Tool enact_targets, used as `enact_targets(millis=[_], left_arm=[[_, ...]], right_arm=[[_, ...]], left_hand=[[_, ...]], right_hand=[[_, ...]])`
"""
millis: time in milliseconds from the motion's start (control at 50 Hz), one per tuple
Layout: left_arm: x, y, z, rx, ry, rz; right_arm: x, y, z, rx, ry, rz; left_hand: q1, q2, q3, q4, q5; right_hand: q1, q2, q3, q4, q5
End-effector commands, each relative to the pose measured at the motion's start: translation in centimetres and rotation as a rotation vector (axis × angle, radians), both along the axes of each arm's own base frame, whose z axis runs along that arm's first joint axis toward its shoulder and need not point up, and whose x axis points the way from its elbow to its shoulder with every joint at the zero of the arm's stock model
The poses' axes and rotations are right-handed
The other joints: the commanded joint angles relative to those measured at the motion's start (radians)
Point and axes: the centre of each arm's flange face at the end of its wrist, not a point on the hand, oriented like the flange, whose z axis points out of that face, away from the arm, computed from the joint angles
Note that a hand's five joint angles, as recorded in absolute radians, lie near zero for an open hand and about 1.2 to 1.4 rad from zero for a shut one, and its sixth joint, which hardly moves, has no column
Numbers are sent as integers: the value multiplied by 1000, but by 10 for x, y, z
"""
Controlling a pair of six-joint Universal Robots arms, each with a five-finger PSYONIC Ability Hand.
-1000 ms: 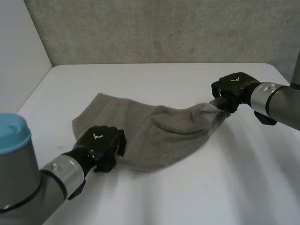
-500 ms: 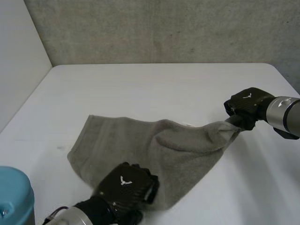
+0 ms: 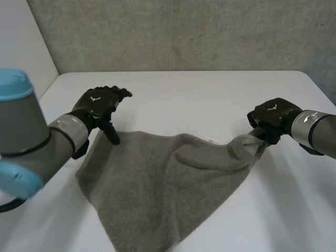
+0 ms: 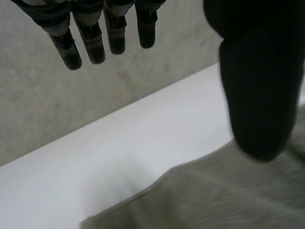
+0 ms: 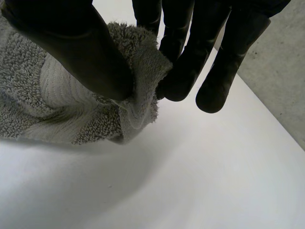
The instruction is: Fold the towel.
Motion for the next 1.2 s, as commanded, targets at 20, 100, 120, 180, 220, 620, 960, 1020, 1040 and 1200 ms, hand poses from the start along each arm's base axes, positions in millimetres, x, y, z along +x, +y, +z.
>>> enact_targets(millis=[20,100,120,180,220,620,960,1020,1040,1200], left_arm=[[-2,-62,-42,29,-168,7],[-6,-82,-53,46,-185,8],[-6,-82,-53,46,-185,8],[-8,-90,-58,73,-194,4],[-11,-95,-63,108,-204,-5],[-24,-92,-89,250,-168,-93],[-27,-88,-93,266,-172,-102],[-29,-84,-94,274,-176,-110],[-31,-81,-95,280,-178,-116],[-41,-65,-98,305,-194,-152]], right_arm=[[0,-1,-11,24,4,1],[0,-3,-15,26,6,1],[0,-3,-15,26,6,1],[1,-4,-19,26,6,1],[1,-4,-23,40,9,1],[1,-6,-31,46,11,2],[1,-7,-32,41,12,2],[1,-8,-34,44,13,3],[1,-8,-34,43,15,3],[1,-8,-34,40,17,4]], left_hand=[[130,132,132,133,129],[209,211,211,212,209],[209,211,211,212,209],[280,281,281,283,279],[306,308,308,309,306],[306,308,308,309,306],[606,607,607,609,605],[682,684,684,685,681],[711,713,713,714,711],[749,751,751,752,749]], right_hand=[[79,99,58,58,72],[79,99,58,58,72],[79,99,58,58,72],[79,99,58,58,72],[79,99,58,58,72],[79,99,58,58,72],[79,99,58,58,72],[79,99,58,58,72],[79,99,58,58,72],[79,99,58,58,72]])
